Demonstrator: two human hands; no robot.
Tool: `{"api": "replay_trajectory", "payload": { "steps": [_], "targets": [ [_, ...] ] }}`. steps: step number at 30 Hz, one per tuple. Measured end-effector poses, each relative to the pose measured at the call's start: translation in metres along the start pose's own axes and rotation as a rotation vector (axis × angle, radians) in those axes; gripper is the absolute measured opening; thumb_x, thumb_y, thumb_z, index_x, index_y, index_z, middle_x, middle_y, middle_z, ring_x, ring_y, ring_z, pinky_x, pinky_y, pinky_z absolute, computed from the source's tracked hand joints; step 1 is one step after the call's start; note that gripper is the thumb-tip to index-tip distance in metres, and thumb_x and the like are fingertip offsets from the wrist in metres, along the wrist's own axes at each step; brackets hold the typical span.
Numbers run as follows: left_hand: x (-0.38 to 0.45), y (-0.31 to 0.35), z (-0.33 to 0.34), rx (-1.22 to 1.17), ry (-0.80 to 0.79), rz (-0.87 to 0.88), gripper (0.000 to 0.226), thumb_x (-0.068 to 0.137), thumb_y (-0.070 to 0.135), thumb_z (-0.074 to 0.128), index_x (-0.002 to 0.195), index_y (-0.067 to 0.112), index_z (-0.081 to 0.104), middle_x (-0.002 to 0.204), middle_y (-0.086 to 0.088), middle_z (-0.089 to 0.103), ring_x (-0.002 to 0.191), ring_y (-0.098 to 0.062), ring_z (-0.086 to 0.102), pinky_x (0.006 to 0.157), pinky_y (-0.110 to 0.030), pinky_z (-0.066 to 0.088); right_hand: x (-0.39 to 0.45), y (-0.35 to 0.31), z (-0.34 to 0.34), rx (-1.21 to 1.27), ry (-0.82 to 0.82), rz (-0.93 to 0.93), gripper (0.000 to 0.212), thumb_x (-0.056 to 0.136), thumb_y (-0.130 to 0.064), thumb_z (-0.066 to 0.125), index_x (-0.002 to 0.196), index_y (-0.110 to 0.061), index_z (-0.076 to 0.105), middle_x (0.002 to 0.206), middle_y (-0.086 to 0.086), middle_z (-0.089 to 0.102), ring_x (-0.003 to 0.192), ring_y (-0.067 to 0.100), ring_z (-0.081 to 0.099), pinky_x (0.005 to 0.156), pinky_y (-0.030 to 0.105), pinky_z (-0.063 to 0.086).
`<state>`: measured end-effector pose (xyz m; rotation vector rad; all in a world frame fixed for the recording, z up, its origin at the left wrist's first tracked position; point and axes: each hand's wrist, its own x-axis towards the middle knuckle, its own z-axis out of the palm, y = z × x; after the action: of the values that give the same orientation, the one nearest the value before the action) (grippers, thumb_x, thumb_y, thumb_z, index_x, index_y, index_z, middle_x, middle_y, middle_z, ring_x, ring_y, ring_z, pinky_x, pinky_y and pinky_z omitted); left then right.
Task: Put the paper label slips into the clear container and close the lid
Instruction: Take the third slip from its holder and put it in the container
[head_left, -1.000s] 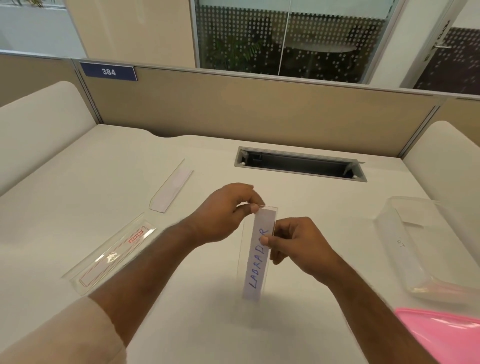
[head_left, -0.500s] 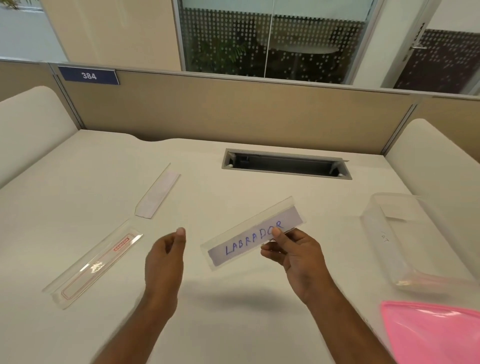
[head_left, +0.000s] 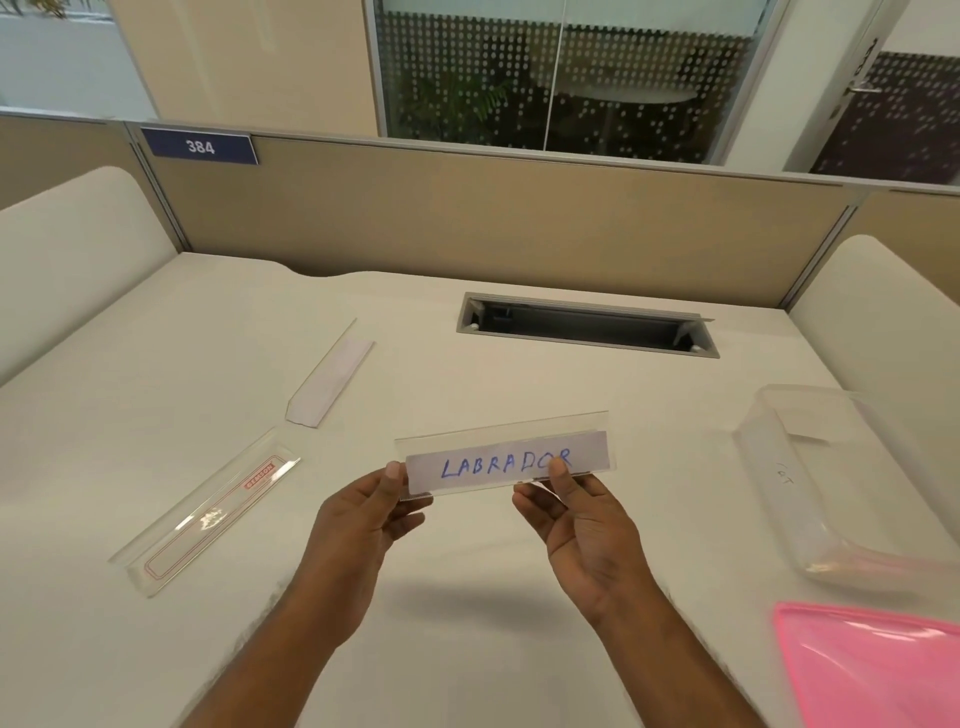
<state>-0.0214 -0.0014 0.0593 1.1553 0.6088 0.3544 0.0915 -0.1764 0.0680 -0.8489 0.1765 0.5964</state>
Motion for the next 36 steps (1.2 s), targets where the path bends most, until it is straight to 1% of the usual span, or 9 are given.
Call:
{"api": "replay_trajectory", "payload": {
  "steps": [3, 9, 16, 19, 22, 26, 29, 32, 36],
  "targets": [
    [0.001, 0.002, 0.002, 0.008, -0.004, 0.014, 0.031, 0.083, 0.034, 0.064, 0.098, 0.011, 0.077, 0.101, -0.012, 0.077, 0.090, -0.019, 0.073, 0.080, -0.031, 0.054, -0.003, 0.002, -0.001, 0.001, -0.015, 0.007, 0.019, 0.072, -0.013, 0.071, 0.088, -0.004, 0.069, 0.075, 0.012, 0.073, 0.062, 0.024, 0.070, 0.059, 0.032, 0.060],
    [0.003, 0.004, 0.004, 0.024, 0.068, 0.005, 0.019, 0.094, 0.019, 0.060, 0.100, 0.007, 0.074, 0.094, -0.011, 0.078, 0.083, -0.018, 0.072, 0.077, -0.030, 0.054, -0.006, -0.002, -0.008, -0.068, -0.066, 0.017, 0.024, 0.071, -0.011, 0.072, 0.094, -0.003, 0.070, 0.084, 0.016, 0.074, 0.068, 0.029, 0.072, 0.061, 0.034, 0.060],
    [0.005, 0.011, 0.000, -0.018, 0.109, 0.014, 0.016, 0.092, 0.019, 0.062, 0.094, 0.010, 0.076, 0.089, -0.010, 0.078, 0.075, -0.016, 0.073, 0.076, -0.032, 0.053, -0.010, -0.022, -0.030, -0.348, -0.074, -0.075, 0.054, 0.066, -0.020, 0.079, 0.115, -0.004, 0.065, 0.092, 0.017, 0.073, 0.074, 0.027, 0.070, 0.069, 0.035, 0.059],
    [0.004, 0.012, -0.002, -0.022, 0.123, 0.025, 0.016, 0.092, 0.019, 0.062, 0.094, 0.011, 0.076, 0.088, -0.009, 0.078, 0.074, -0.015, 0.073, 0.074, -0.031, 0.053, -0.012, -0.036, -0.039, -0.489, 0.011, -0.195, 0.073, 0.056, -0.027, 0.084, 0.122, -0.013, 0.059, 0.088, 0.011, 0.071, 0.074, 0.023, 0.068, 0.068, 0.033, 0.057],
    [0.003, 0.013, -0.002, -0.018, 0.126, 0.031, 0.016, 0.092, 0.019, 0.062, 0.096, 0.010, 0.075, 0.088, -0.009, 0.078, 0.074, -0.014, 0.073, 0.074, -0.031, 0.053, -0.015, -0.052, -0.045, -0.759, 0.026, -0.357, 0.076, 0.057, -0.030, 0.087, 0.126, -0.031, 0.056, 0.101, 0.002, 0.068, 0.079, 0.015, 0.067, 0.075, 0.031, 0.056],
    [0.002, 0.014, -0.002, -0.021, 0.115, 0.029, 0.017, 0.090, 0.019, 0.063, 0.096, 0.008, 0.075, 0.088, -0.009, 0.078, 0.073, -0.015, 0.072, 0.076, -0.033, 0.052, -0.013, -0.072, -0.050, -1.100, -0.107, -0.517, 0.082, 0.066, -0.026, 0.088, 0.133, -0.048, 0.046, 0.118, -0.017, 0.060, 0.103, 0.002, 0.060, 0.079, 0.018, 0.054],
    [0.002, 0.013, 0.000, -0.014, 0.106, 0.026, 0.017, 0.091, 0.019, 0.063, 0.098, 0.008, 0.075, 0.089, -0.010, 0.078, 0.073, -0.015, 0.072, 0.077, -0.034, 0.052, -0.012, -0.082, -0.049, -1.285, -0.241, -0.524, 0.088, 0.067, -0.030, 0.088, 0.136, -0.055, 0.039, 0.128, -0.031, 0.052, 0.118, -0.006, 0.049, 0.084, 0.009, 0.048],
    [0.002, 0.013, 0.001, -0.012, 0.101, 0.027, 0.016, 0.091, 0.018, 0.062, 0.097, 0.009, 0.075, 0.088, -0.011, 0.078, 0.072, -0.016, 0.072, 0.077, -0.034, 0.053, -0.011, -0.087, -0.044, -1.343, -0.326, -0.510, 0.083, 0.068, -0.032, 0.087, 0.134, -0.056, 0.042, 0.129, -0.033, 0.052, 0.124, -0.004, 0.046, 0.087, 0.012, 0.047],
    [0.002, 0.013, 0.001, -0.008, 0.089, 0.028, 0.018, 0.090, 0.020, 0.063, 0.098, 0.008, 0.075, 0.091, -0.012, 0.078, 0.074, -0.016, 0.073, 0.077, -0.033, 0.053, -0.008, -0.089, -0.042, -1.298, -0.361, -0.531, 0.069, 0.070, -0.025, 0.087, 0.128, -0.045, 0.056, 0.122, -0.025, 0.062, 0.120, 0.001, 0.053, 0.090, 0.021, 0.051]
  ]
}}
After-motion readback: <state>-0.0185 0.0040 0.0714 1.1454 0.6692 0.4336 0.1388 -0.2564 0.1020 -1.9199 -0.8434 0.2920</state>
